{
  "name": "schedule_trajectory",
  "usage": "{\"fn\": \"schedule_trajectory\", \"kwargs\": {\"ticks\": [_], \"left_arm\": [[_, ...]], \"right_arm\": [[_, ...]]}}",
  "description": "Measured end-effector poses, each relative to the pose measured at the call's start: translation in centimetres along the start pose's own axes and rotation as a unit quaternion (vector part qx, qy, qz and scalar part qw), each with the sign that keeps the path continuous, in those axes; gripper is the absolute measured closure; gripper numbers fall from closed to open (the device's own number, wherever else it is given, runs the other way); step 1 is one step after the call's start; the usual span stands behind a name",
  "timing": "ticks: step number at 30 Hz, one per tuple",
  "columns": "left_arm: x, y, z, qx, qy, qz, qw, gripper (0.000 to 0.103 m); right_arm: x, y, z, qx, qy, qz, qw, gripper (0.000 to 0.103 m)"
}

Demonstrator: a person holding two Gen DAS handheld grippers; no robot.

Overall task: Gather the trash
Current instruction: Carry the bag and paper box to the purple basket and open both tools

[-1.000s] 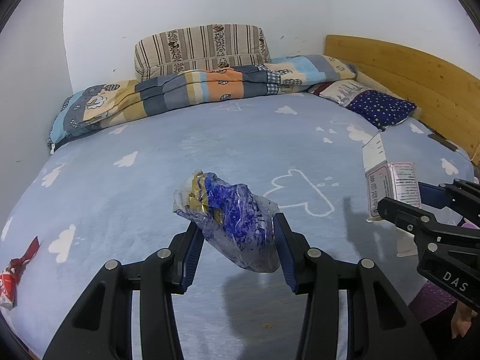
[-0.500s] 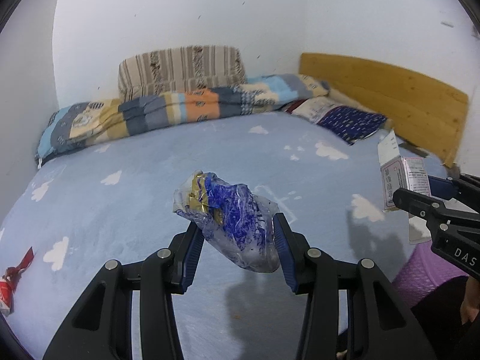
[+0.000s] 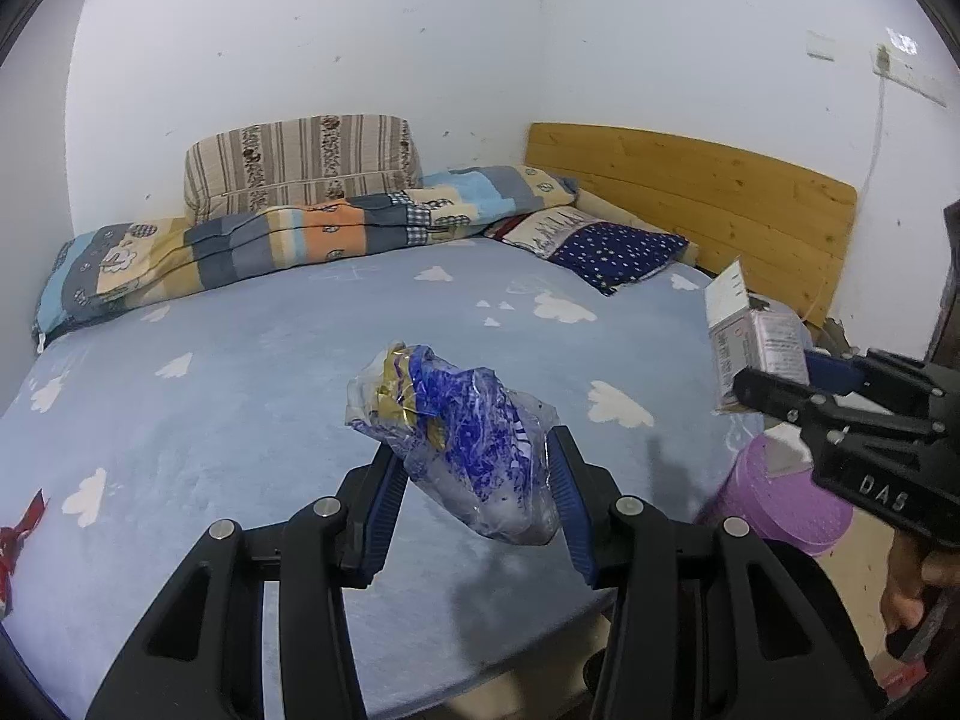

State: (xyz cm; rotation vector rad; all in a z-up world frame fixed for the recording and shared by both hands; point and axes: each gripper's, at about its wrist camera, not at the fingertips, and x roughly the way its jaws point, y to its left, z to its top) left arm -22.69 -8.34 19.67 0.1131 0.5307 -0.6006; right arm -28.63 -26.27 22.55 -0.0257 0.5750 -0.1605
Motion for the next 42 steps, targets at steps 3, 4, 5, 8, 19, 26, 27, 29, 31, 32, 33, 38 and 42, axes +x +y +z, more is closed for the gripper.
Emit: {"fn": "schedule_trajectory", "kwargs": {"ticks": [3, 4, 5, 8, 19, 26, 27, 29, 31, 32, 33, 38, 42], "left_arm": [[0.1, -1.1, 0.0, 0.006, 0.010, -0.003, 0.9999, 0.058], [0.1, -1.4, 0.0, 0.009, 0.012, -0.003, 0.9999, 0.058], [0.2, -1.9, -0.1, 0.014, 0.015, 0.001, 0.9998, 0.058], [0.5, -2.7, -0.1, 0.022, 0.024, 0.002, 0.9995, 0.058], [6.6, -8.2, 0.7, 0.071, 0.067, -0.068, 0.9929, 0.058], [8.9, -12.6, 0.8, 0.117, 0.083, -0.124, 0.9819, 0.058], [9.1, -13.3, 0.9, 0.125, 0.083, -0.130, 0.9801, 0.058], [9.0, -14.1, 1.0, 0.131, 0.081, -0.138, 0.9783, 0.058], [9.1, -15.0, 1.2, 0.138, 0.080, -0.149, 0.9759, 0.058], [9.1, -15.4, 1.3, 0.140, 0.080, -0.153, 0.9750, 0.058], [9.2, -15.9, 1.4, 0.143, 0.081, -0.161, 0.9733, 0.057], [9.8, -18.1, 1.5, 0.157, 0.089, -0.184, 0.9662, 0.057], [10.4, -20.4, 1.3, 0.169, 0.103, -0.208, 0.9579, 0.057]], "right_arm": [[0.0, -0.8, -1.0, 0.009, 0.005, 0.005, 1.000, 0.061], [0.0, -0.9, -1.2, 0.011, 0.006, 0.007, 1.000, 0.061], [0.0, -1.4, -1.5, 0.015, 0.005, 0.008, 1.000, 0.061], [0.0, -2.4, -2.3, 0.017, 0.001, 0.003, 1.000, 0.061], [1.1, -7.9, -4.8, 0.068, 0.024, -0.026, 0.997, 0.061], [0.2, -12.0, -6.7, 0.118, 0.043, -0.042, 0.991, 0.061], [0.1, -12.3, -6.9, 0.120, 0.045, -0.047, 0.991, 0.061], [-0.2, -13.0, -7.3, 0.121, 0.052, -0.059, 0.990, 0.061], [-0.3, -13.6, -7.7, 0.121, 0.061, -0.071, 0.988, 0.061], [-0.5, -13.9, -8.0, 0.123, 0.064, -0.077, 0.987, 0.061], [-0.6, -14.0, -8.1, 0.124, 0.067, -0.081, 0.987, 0.061], [-1.5, -15.8, -9.4, 0.133, 0.079, -0.113, 0.981, 0.061], [-2.3, -17.2, -10.5, 0.148, 0.086, -0.128, 0.977, 0.061]]}}
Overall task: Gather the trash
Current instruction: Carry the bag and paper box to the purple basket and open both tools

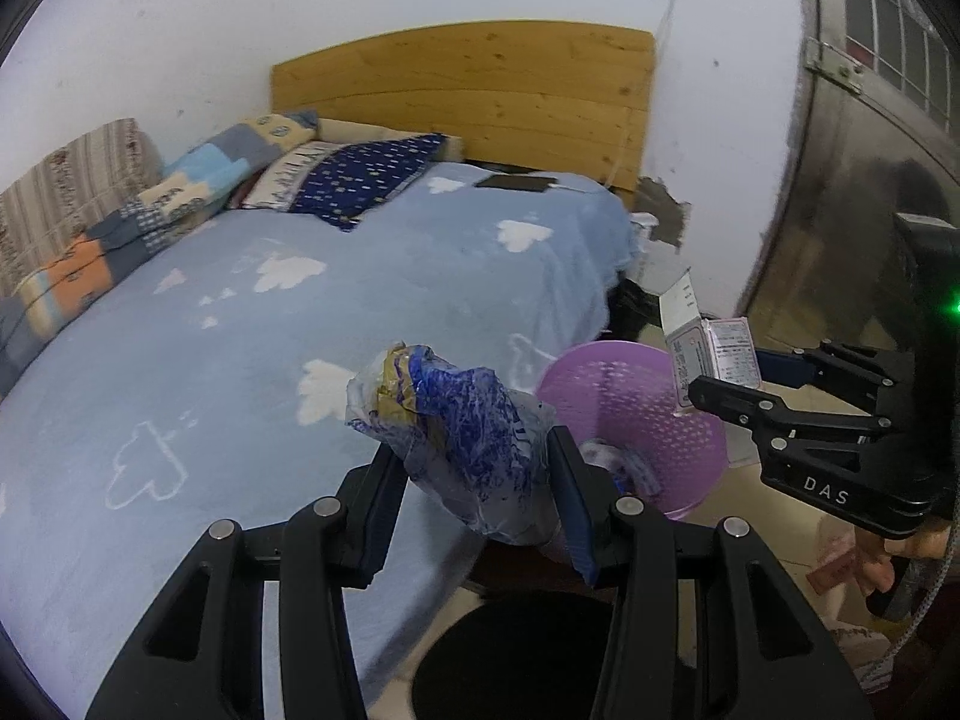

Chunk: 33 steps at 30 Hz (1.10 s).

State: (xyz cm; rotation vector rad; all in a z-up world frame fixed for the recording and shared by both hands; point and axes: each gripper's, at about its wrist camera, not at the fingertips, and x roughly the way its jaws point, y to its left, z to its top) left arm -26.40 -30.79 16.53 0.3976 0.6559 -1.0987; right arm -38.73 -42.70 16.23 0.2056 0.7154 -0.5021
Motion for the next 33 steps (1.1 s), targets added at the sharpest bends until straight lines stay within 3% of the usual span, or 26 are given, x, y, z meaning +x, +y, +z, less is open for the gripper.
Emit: {"fn": "schedule_trajectory", "kwargs": {"ticks": [10, 23, 28, 31, 33], "left_arm": [[3.0, -2.7, 2.0, 0.022, 0.028, -0.038, 0.9987, 0.057], [6.7, -5.9, 3.9, 0.041, 0.075, -0.091, 0.9922, 0.057], [9.0, -7.2, 4.3, 0.040, 0.097, -0.118, 0.9875, 0.046], [9.7, -7.3, 4.3, 0.040, 0.096, -0.108, 0.9886, 0.032], [9.8, -7.0, 4.3, 0.032, 0.092, -0.107, 0.9895, 0.028]], "right_arm": [[-0.5, -4.5, -0.3, 0.036, 0.003, -0.028, 0.999, 0.060], [-0.9, -7.7, 0.4, 0.079, -0.005, -0.025, 0.997, 0.060], [-0.3, -9.2, 1.1, 0.100, -0.007, -0.023, 0.995, 0.059], [0.6, -10.1, 1.2, 0.115, -0.001, -0.022, 0.993, 0.054], [0.9, -10.7, 1.2, 0.124, 0.003, -0.026, 0.992, 0.049]]}}
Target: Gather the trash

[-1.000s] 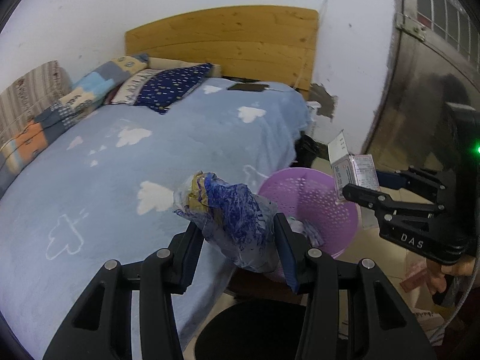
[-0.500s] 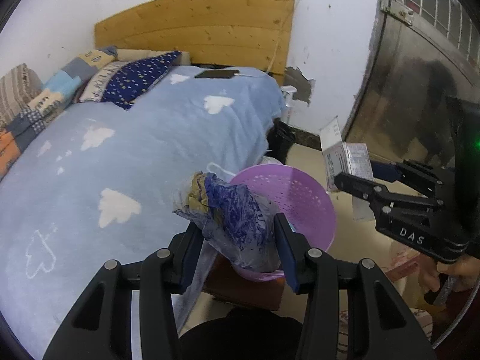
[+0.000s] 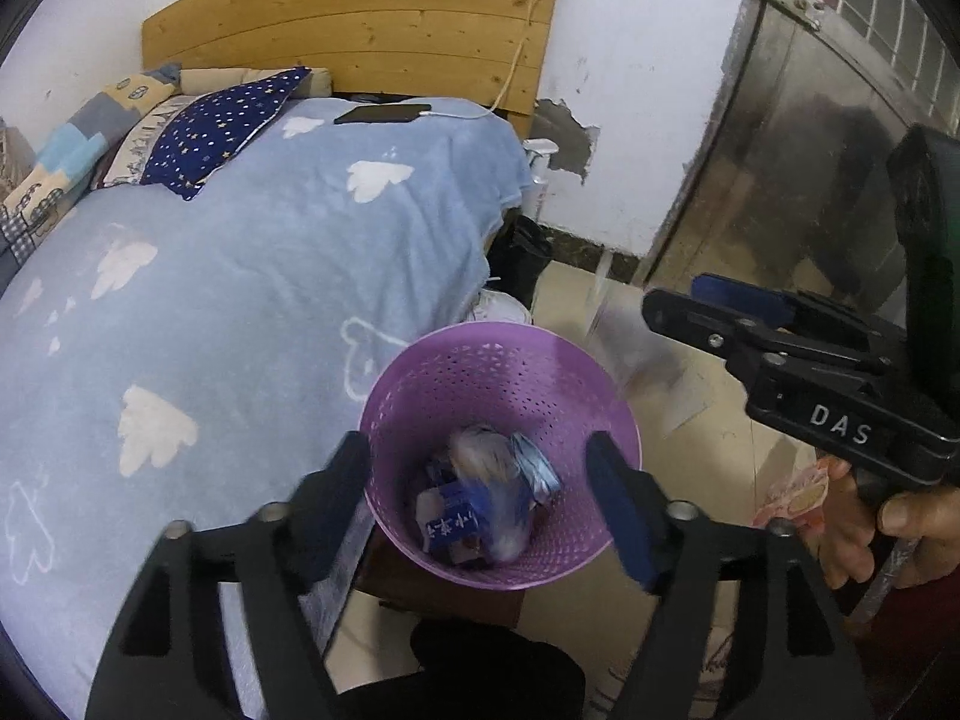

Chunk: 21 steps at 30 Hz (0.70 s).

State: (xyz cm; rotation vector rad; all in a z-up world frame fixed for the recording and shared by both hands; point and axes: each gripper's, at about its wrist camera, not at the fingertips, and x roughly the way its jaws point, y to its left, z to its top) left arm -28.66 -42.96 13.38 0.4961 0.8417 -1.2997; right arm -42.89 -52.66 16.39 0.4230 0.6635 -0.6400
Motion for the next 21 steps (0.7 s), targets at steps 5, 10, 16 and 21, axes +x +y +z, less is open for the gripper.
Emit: {"fn": "schedule_trajectory", "kwargs": {"ticks": [5, 10, 16, 21], "left_arm": [[-2.2, 1.2, -0.5, -0.016, -0.034, 0.035, 0.9987, 0.027], [-7.5, 2.9, -2.2, -0.029, -0.103, 0.088, 0.9904, 0.008], [-14.0, 5.1, -7.1, -0.069, -0.148, 0.163, 0.9731, 0.000], [-16.8, 6.2, -11.9, -0.094, -0.132, 0.275, 0.9477, 0.000]], "right_arm": [[-0.5, -0.2, 0.3, -0.002, -0.011, -0.012, 1.000, 0.046], [-2.8, 1.8, 0.3, -0.022, -0.046, -0.065, 0.997, 0.026], [-6.0, 6.9, -1.7, -0.017, -0.122, -0.209, 0.970, 0.001], [-6.8, 10.5, -4.0, -0.010, -0.109, -0.211, 0.971, 0.001]]}}
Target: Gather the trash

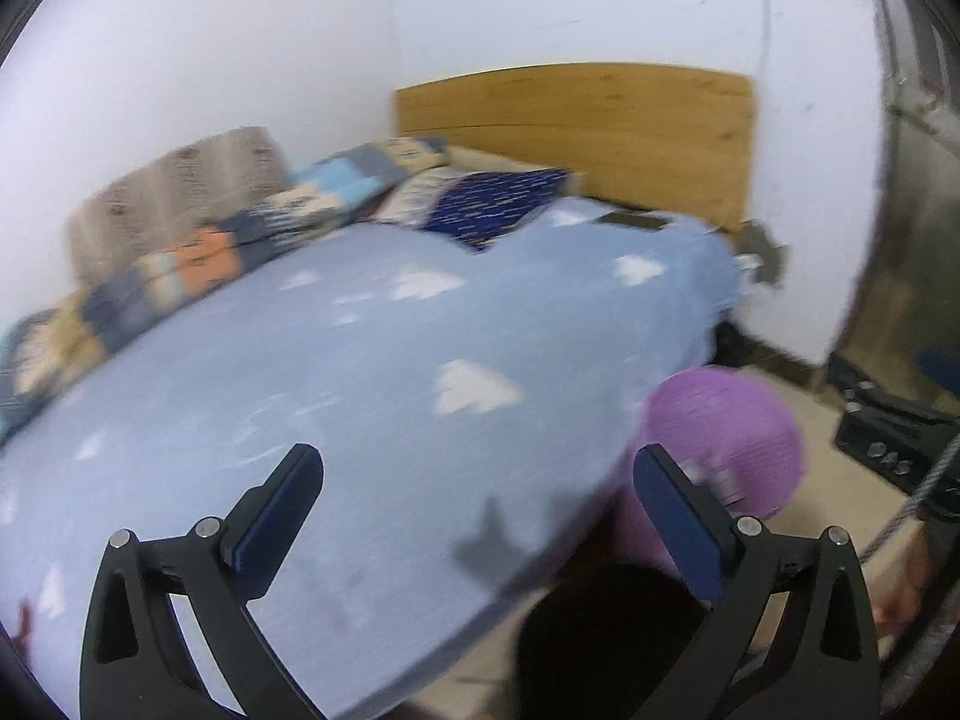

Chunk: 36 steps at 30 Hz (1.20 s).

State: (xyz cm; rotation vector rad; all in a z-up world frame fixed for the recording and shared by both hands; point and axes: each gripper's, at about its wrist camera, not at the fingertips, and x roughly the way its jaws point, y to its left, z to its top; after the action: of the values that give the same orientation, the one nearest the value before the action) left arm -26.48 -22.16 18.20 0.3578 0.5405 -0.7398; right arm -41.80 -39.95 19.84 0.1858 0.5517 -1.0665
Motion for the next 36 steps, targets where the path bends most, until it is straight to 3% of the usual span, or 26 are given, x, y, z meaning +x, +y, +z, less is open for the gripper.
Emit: {"fn": "schedule_trajectory", "kwargs": {"ticks": [3, 7, 11, 23, 36], "left_arm": [[-1.1, 0.7, -1.8, 0.006, -0.003, 0.064, 0.9979, 0.000], [-2.3, 1.7, -2.8, -0.013, 0.000, 0.047, 0.9988, 0.000], [-3.4, 2.3, -2.9, -0.032, -0.032, 0.021, 0.9988, 0.000], [-2.6, 1.2, -3.8, -0.009, -0.025, 0.049, 0.9985, 0.000], [-2.3, 1.4, -4.2, -0.011, -0.019, 0.041, 0.9989, 0.000]], "right_arm": [[-1.4, 1.4, -1.7, -0.004, 0.015, 0.018, 1.000, 0.001], [-2.1, 2.3, -3.6, -0.004, 0.036, 0.038, 0.999, 0.001], [-2.9, 3.2, -4.4, -0.027, 0.035, 0.041, 0.998, 0.001], [-3.0, 3.4, -4.6, -0.028, 0.037, 0.037, 0.998, 0.001], [-3.1, 3.4, -4.6, -0.028, 0.041, 0.036, 0.998, 0.001]]}}
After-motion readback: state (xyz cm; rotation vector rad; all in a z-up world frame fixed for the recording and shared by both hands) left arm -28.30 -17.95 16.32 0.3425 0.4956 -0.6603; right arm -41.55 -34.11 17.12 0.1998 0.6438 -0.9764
